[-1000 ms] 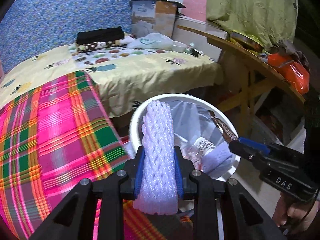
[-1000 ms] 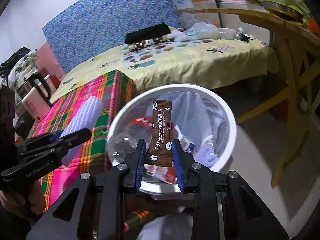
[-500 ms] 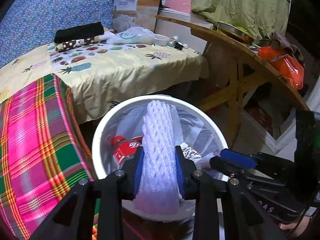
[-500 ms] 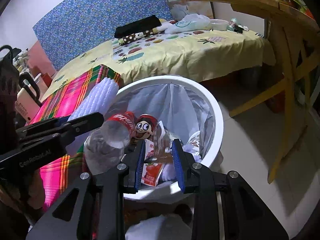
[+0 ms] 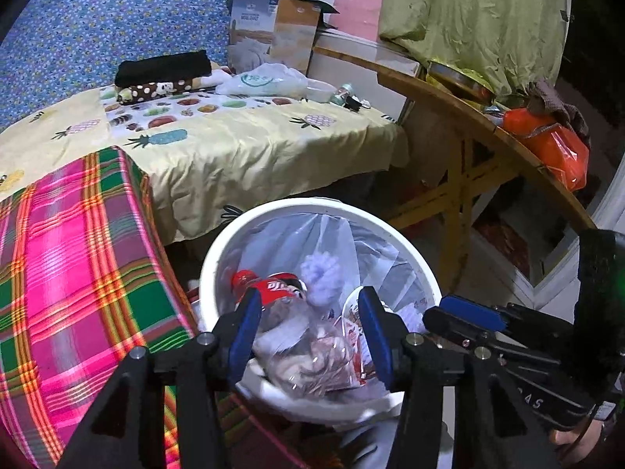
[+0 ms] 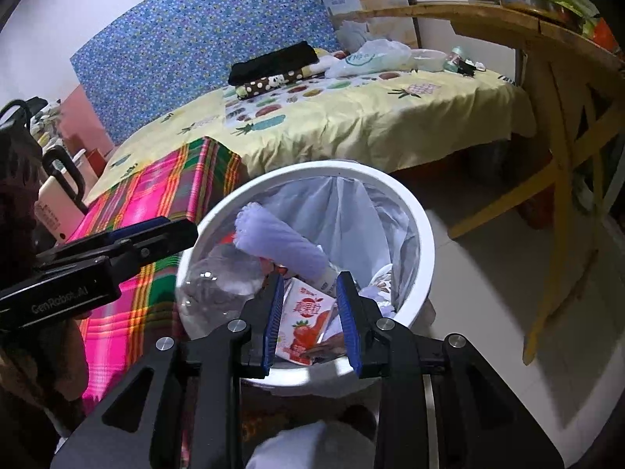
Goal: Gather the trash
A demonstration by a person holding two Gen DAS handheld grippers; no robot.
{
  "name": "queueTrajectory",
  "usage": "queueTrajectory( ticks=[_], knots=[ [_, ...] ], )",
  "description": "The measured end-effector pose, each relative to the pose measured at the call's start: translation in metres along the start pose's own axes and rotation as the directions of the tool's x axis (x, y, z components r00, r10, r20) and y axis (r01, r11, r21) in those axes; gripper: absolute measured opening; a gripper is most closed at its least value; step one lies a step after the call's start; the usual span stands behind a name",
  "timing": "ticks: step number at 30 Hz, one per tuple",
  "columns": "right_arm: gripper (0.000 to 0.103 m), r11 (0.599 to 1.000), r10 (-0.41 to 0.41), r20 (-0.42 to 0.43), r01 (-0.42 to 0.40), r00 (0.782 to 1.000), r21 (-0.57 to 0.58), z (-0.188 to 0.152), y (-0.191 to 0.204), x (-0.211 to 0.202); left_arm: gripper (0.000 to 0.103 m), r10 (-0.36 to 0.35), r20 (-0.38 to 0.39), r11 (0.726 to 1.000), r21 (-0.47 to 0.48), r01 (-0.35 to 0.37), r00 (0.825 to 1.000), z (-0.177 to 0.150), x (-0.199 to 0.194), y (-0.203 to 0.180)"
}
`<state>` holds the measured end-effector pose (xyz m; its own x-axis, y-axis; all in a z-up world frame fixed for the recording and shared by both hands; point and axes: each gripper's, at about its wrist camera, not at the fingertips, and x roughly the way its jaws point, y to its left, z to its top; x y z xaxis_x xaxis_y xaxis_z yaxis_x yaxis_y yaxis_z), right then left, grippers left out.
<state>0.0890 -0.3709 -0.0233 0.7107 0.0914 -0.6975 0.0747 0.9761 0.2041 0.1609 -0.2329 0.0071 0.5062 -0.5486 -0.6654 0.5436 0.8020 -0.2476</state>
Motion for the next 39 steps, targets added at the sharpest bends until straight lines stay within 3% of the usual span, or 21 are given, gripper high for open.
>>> queueTrajectory(
  ticks=[4, 8, 9, 23, 39],
  knots=[
    [0.031, 1.0, 0.007, 0.008, -0.007, 1.0, -0.018, -0.001, 0.01, -0.005, 0.053, 0.018, 0.011, 1.0, -0.006, -0.018, 1.0, -0.007, -0.014, 0.003],
    [0.054, 0.998, 0.023, 0.013, -0.022, 1.0, -0.058, -0.004, 0.026, -0.011, 0.053, 0.042, 0.024, 0.999, -0.016, -0.042, 0.999, -0.016, -0.03, 0.007],
    [0.055, 0.998, 0.027, 0.016, -0.026, 1.0, -0.065, -0.005, 0.029, -0.012, 0.054, 0.051, 0.027, 0.999, -0.02, -0.05, 0.998, -0.019, -0.035, 0.009],
    [0.056, 0.986, 0.086, 0.032, -0.08, 0.996, -0.146, -0.021, 0.069, -0.03, 0.054, 0.205, 0.079, 0.977, -0.081, -0.198, 0.976, -0.062, -0.093, 0.038],
    [0.056, 0.972, 0.115, 0.031, -0.106, 0.993, -0.21, -0.043, 0.093, -0.048, 0.054, 0.291, 0.077, 0.952, -0.121, -0.28, 0.954, -0.107, -0.132, 0.046]
  ],
)
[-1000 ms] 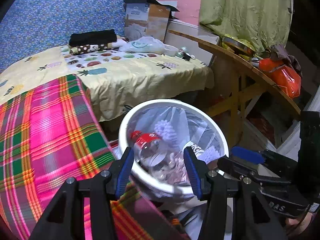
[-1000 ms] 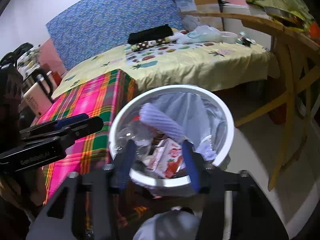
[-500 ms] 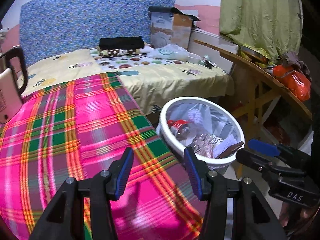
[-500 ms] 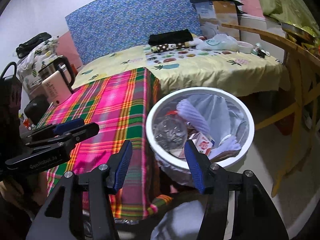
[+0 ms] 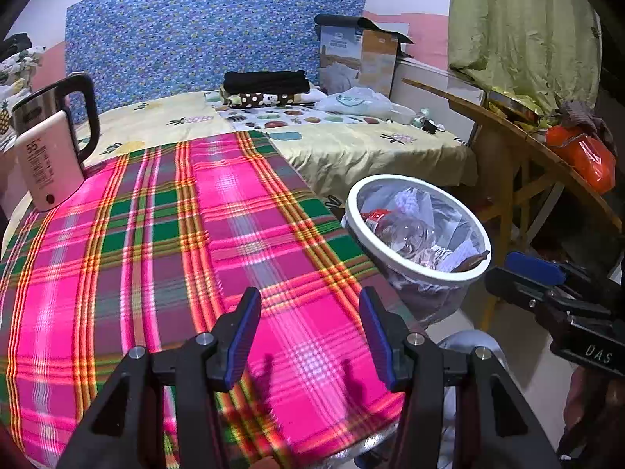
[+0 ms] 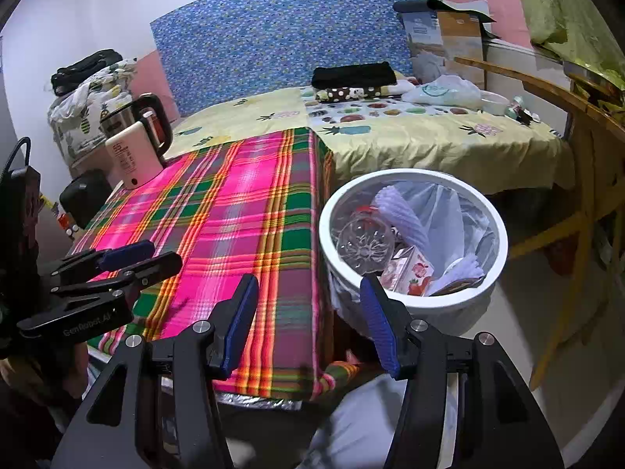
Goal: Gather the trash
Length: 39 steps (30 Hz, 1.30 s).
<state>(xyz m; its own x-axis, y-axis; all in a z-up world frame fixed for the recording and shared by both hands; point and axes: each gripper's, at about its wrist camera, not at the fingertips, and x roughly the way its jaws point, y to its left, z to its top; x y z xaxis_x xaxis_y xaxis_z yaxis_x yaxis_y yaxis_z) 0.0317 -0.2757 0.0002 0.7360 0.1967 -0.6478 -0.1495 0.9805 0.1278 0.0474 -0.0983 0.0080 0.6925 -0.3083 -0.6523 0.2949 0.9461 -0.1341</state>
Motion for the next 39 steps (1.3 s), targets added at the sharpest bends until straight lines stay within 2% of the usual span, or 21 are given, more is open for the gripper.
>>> queueTrajectory(
  ticks=[14, 39],
  knots=[
    [0.056, 1.0, 0.02, 0.006, -0.02, 1.0, -0.021, -0.007, 0.017, -0.007, 0.054, 0.038, 0.007, 0.999, -0.024, -0.038, 0.999, -0.016, -0.017, 0.007],
    [0.056, 0.999, 0.026, 0.005, -0.026, 1.0, -0.025, -0.01, 0.026, -0.008, 0.054, 0.068, 0.006, 0.997, -0.036, -0.068, 0.998, -0.021, -0.02, 0.01]
  ],
)
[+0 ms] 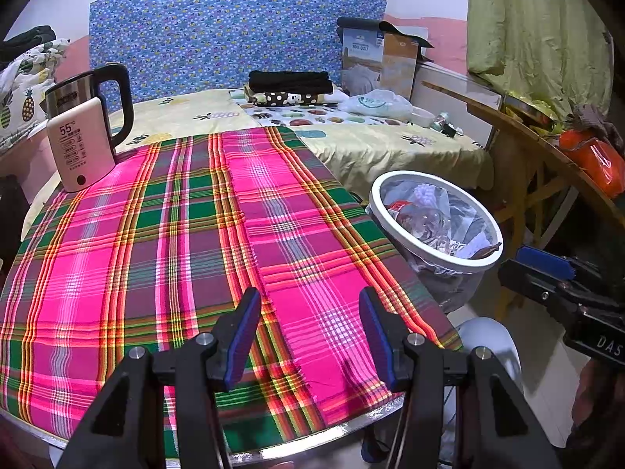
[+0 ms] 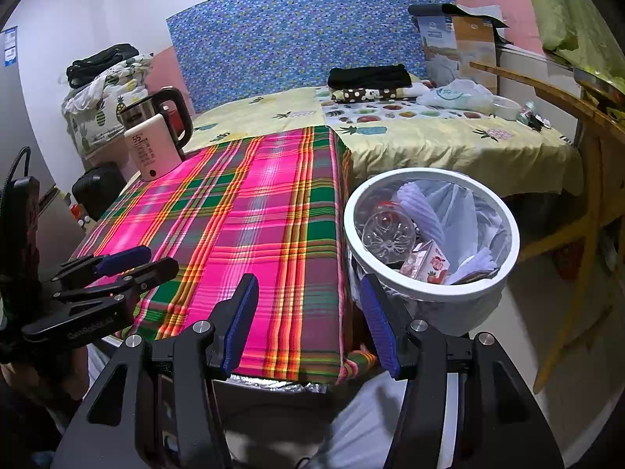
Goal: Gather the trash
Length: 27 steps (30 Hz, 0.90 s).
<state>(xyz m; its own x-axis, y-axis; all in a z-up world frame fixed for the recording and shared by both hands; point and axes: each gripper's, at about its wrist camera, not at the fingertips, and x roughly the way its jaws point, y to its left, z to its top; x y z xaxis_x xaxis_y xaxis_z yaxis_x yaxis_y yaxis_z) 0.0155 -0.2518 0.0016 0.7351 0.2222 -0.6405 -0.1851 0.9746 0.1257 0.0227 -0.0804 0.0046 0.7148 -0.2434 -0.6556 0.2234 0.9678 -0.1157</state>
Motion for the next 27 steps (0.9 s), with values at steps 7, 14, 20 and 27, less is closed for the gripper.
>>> queueTrajectory(
  ticks=[7, 14, 20, 27],
  knots=[
    [0.056, 1.0, 0.0, 0.0, 0.0, 1.0, 0.001, 0.0001, 0.0009, 0.0, 0.054, -0.001, 0.0, 1.0, 0.001, 0.001, 1.0, 0.0001, -0.0001, -0.0003],
    [0.056, 1.0, 0.0, 0.0, 0.0, 1.0, 0.0, 0.0003, 0.0012, 0.0, 0.054, 0.0, 0.0, 1.0, 0.0, 0.0, 1.0, 0.0001, -0.0001, 0.0008],
    [0.056, 1.0, 0.0, 0.001, 0.0, 1.0, 0.0, 0.0003, 0.001, -0.0002, 0.054, 0.003, 0.0, 1.0, 0.0, -0.003, 1.0, -0.0004, 0.0002, 0.0015],
    [0.056, 1.0, 0.001, 0.0, -0.001, 1.0, 0.0, 0.0002, 0.0003, 0.0001, 0.054, 0.009, 0.001, 1.0, -0.004, -0.009, 1.0, -0.0009, -0.0001, 0.0058]
  ],
)
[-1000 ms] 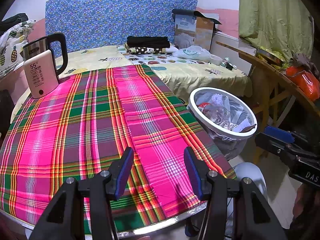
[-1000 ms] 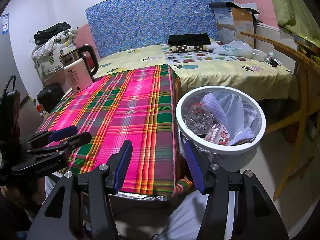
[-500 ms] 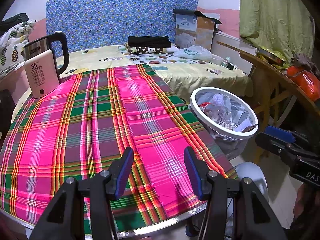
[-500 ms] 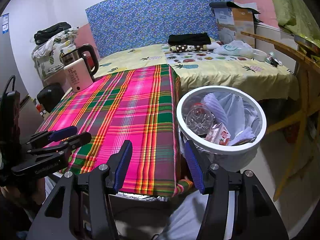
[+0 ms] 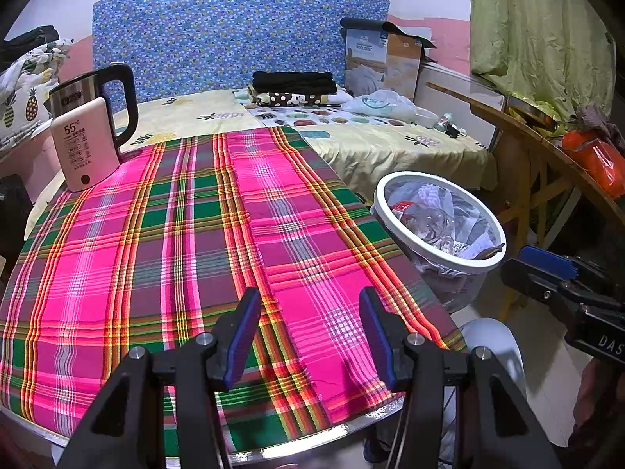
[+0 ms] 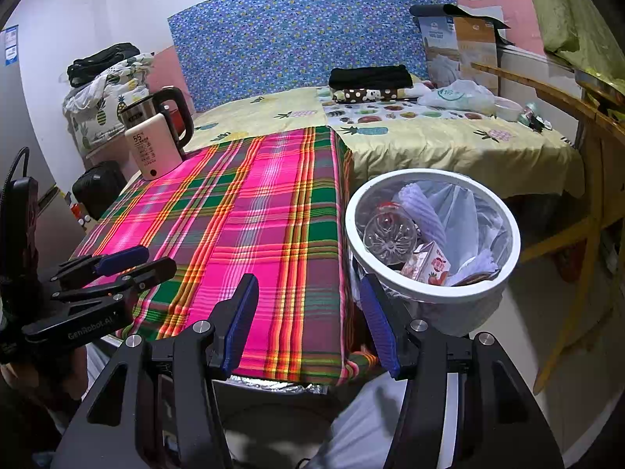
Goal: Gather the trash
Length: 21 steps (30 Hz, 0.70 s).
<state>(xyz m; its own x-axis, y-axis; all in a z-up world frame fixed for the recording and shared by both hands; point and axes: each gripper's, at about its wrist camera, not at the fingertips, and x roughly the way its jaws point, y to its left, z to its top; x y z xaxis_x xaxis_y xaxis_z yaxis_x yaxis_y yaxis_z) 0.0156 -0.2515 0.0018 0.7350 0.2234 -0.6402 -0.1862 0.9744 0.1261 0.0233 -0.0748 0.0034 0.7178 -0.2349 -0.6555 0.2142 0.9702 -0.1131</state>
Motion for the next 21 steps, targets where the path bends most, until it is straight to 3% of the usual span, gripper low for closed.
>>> queueTrajectory(
  ticks=[21],
  knots=[
    [0.056, 1.0, -0.002, 0.0, 0.002, 1.0, 0.001, -0.0001, 0.0017, 0.0004, 0.054, 0.009, -0.003, 1.0, 0.001, -0.009, 1.0, -0.0006, -0.0009, -0.0023]
  ],
)
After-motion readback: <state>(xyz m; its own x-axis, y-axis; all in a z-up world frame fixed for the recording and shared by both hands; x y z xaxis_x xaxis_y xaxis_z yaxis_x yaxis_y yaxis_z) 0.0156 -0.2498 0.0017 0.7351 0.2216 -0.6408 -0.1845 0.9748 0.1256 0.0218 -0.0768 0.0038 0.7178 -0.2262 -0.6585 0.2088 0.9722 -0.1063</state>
